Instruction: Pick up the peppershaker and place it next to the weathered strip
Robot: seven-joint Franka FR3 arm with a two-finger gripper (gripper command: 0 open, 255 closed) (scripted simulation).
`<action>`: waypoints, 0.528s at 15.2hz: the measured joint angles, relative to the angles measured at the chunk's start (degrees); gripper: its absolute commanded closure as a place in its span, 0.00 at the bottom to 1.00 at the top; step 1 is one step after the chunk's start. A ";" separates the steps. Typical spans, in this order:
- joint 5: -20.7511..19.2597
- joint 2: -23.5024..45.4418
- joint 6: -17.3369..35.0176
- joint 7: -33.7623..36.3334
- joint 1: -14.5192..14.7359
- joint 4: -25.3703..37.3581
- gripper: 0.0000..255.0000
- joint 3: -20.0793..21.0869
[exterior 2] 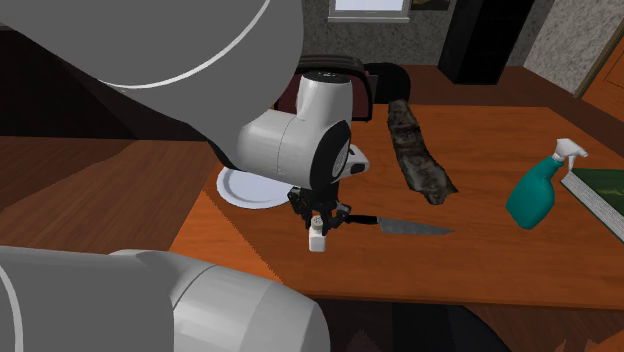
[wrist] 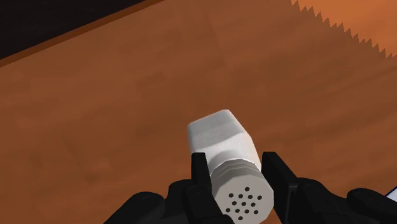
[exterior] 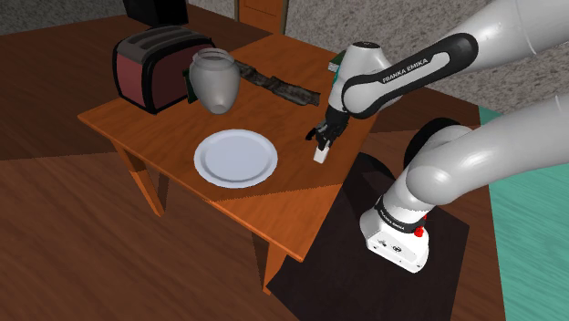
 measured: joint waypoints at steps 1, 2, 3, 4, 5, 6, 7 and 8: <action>0.00 0.00 0.00 0.00 0.00 0.00 1.00 0.00; 0.00 0.00 0.00 0.00 0.00 0.00 1.00 0.00; -0.01 -0.53 -0.59 0.04 -0.04 0.06 1.00 0.06; 0.01 -1.27 -1.39 0.18 -0.02 0.12 1.00 0.22; 0.04 -2.13 -2.73 0.23 -0.05 0.65 1.00 0.32; 0.04 -2.73 -3.82 0.21 -0.10 1.12 1.00 0.36; 0.04 -3.63 -5.01 0.23 -0.16 1.42 1.00 0.45; 0.09 -4.42 -6.08 0.34 -0.15 1.70 1.00 0.59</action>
